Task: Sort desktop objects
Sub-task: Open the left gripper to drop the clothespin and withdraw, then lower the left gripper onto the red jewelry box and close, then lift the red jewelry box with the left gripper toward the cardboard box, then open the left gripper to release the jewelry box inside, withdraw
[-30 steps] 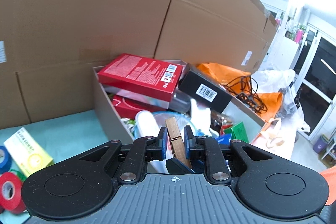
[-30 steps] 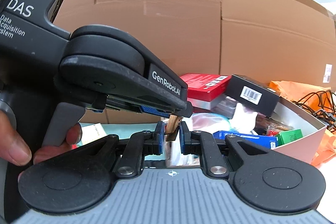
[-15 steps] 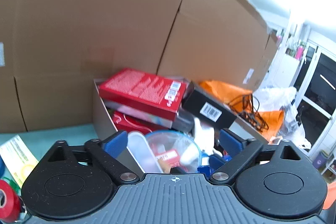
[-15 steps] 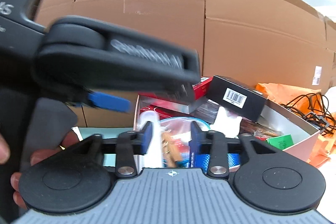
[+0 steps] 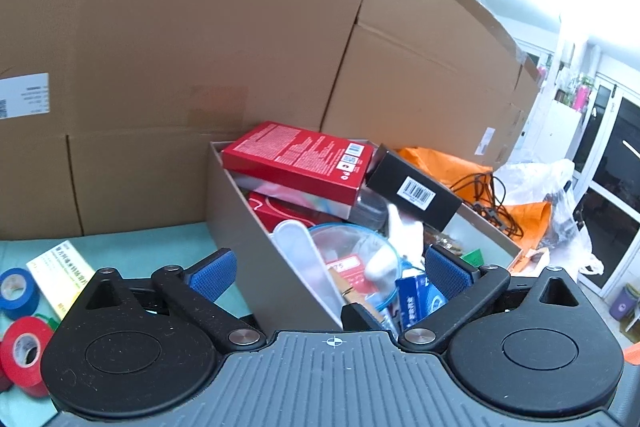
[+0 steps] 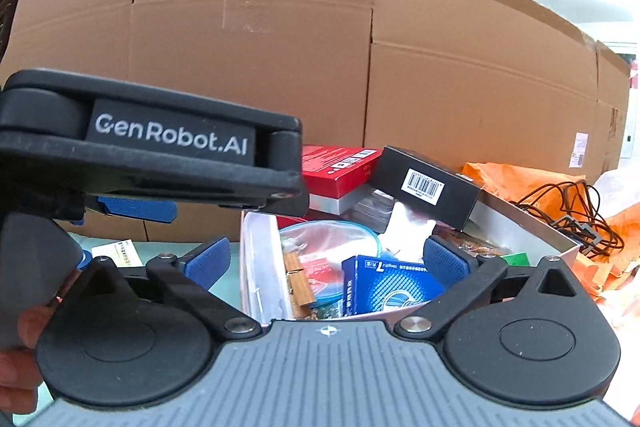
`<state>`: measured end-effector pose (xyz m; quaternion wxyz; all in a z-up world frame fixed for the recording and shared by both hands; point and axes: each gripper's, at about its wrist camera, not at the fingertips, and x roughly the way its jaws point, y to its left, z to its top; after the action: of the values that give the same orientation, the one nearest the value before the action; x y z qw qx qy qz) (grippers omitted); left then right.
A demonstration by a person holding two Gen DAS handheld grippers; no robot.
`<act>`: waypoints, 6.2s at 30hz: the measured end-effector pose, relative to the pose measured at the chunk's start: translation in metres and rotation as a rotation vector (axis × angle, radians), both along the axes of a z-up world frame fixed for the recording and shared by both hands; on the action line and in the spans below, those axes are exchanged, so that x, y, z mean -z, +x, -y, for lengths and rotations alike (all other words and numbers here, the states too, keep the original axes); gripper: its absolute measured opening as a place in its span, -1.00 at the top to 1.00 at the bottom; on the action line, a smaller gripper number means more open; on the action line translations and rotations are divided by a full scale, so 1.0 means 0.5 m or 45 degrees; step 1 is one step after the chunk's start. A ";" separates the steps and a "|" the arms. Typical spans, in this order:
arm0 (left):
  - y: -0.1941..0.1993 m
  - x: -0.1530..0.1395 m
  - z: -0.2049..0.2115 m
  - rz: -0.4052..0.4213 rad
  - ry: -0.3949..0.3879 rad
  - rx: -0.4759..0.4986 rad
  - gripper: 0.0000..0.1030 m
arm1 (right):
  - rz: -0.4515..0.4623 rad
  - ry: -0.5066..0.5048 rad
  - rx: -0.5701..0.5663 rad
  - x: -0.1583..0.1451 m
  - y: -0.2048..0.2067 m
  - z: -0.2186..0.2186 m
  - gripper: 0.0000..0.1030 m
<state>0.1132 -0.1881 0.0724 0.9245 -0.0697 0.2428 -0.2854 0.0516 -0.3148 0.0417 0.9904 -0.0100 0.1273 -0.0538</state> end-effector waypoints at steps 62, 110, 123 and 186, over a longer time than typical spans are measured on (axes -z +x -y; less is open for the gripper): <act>-0.009 0.192 -0.553 -0.317 0.070 -0.529 -0.95 | -0.341 -0.201 -1.043 0.129 0.140 -0.497 -0.99; -0.183 0.199 -0.332 -0.370 0.155 0.005 -0.75 | -0.494 -0.081 -0.799 0.150 -0.111 -0.280 -0.44; -0.193 0.162 -0.277 -0.247 0.242 0.018 -0.61 | -0.418 -0.080 -0.717 0.123 -0.124 -0.251 -0.18; -0.001 -0.010 0.071 0.012 0.186 0.149 -1.00 | -0.060 -0.175 -0.174 -0.032 -0.014 0.011 -0.98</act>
<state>0.1129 -0.2234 0.0773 0.9100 0.0134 0.2624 -0.3207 0.0444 -0.3204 0.0578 0.9854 -0.0879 0.1457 0.0056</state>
